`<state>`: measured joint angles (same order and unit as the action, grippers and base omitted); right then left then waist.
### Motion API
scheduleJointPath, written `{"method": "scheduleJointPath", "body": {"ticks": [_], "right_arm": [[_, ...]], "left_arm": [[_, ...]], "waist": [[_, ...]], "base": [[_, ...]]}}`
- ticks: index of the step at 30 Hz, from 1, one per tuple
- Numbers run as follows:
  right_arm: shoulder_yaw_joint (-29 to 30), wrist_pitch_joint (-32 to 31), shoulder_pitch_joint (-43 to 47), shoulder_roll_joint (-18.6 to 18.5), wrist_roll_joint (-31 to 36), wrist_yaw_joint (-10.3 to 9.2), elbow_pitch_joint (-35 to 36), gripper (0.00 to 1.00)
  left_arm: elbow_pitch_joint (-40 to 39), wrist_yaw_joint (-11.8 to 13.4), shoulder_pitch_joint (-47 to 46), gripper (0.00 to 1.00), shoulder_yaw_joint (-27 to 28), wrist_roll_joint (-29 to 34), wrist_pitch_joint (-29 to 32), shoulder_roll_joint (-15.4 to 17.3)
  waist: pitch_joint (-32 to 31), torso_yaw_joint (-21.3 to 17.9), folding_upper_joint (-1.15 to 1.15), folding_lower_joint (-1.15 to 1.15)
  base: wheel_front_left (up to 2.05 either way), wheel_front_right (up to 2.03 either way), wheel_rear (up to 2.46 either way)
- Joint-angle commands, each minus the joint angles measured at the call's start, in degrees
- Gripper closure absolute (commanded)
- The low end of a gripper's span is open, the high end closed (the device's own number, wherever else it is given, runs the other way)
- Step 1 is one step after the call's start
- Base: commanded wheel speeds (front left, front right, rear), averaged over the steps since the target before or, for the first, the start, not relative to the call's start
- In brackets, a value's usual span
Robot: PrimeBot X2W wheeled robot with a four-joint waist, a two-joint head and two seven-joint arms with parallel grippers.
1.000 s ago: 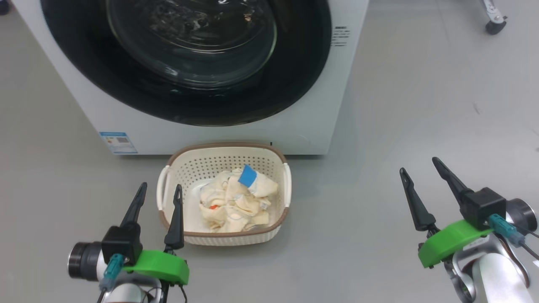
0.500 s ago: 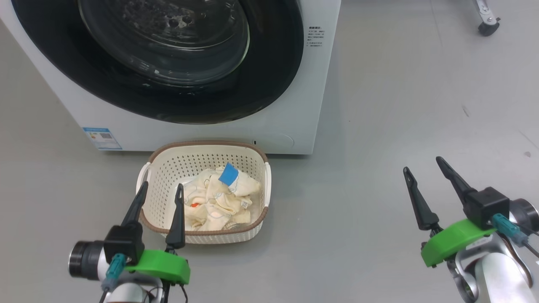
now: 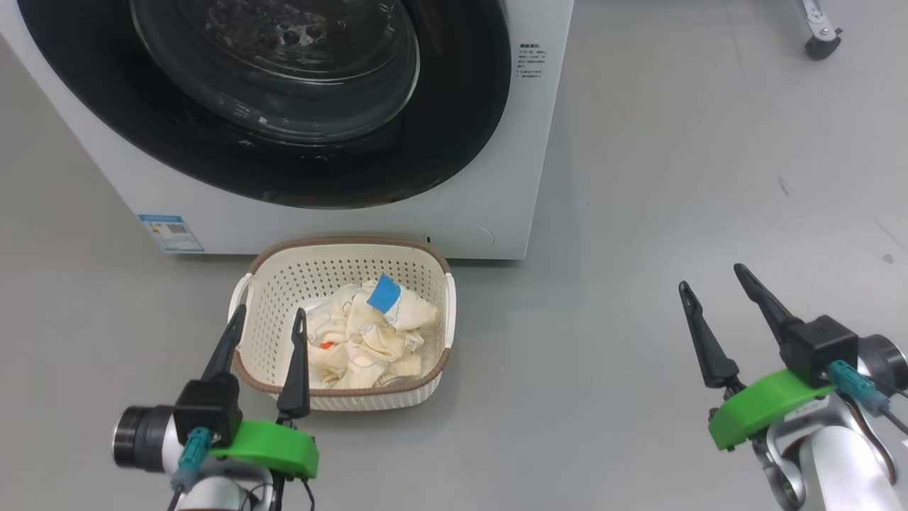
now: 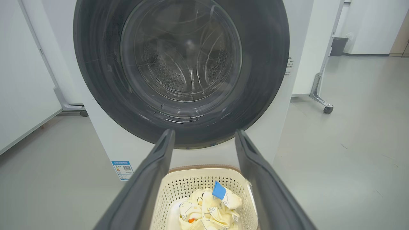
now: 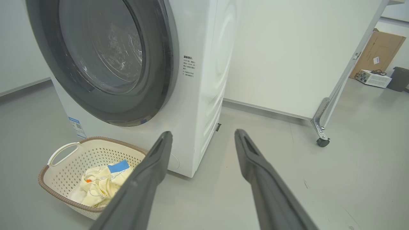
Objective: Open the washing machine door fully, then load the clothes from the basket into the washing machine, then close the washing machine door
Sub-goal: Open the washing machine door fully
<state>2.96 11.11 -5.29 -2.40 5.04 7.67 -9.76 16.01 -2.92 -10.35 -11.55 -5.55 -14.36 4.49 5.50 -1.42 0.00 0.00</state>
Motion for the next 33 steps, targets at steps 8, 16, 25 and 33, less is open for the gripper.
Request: {"method": "scheduleJointPath", "body": {"ticks": [8, 16, 25, 33], "right_arm": [[-0.87, 0.61, -3.05, -0.48, -0.18, -0.19, 1.87, 0.0], [0.02, 0.74, -4.16, -0.48, -3.72, -0.19, 1.42, 0.0], [2.93, 2.11, -10.21, -0.48, -19.88, -0.19, -3.15, 1.0], [-0.42, 0.56, -17.83, -0.48, -48.36, -0.19, -9.57, 1.0]], "left_arm": [[-2.25, 0.53, -2.49, 0.0, 1.82, 0.11, -0.63, 0.92], [-2.58, 1.26, -3.12, 0.0, 2.0, 0.47, -0.63, 0.93], [-3.02, 1.42, -4.2, 0.0, 2.14, 0.56, -0.63, 1.0], [-3.07, 1.21, -4.98, 0.0, 1.56, 0.56, -0.63, 0.74]], "waist": [[0.23, -0.09, 0.0, 0.0], [1.56, 0.21, 0.0, 0.0], [3.17, 0.63, 0.0, 0.0], [4.13, 1.28, 0.0, 0.0]], "base": [[0.0, 0.0, 0.0], [0.0, 0.0, 0.0], [0.0, 0.0, 0.0], [0.0, 0.0, 0.0]]}}
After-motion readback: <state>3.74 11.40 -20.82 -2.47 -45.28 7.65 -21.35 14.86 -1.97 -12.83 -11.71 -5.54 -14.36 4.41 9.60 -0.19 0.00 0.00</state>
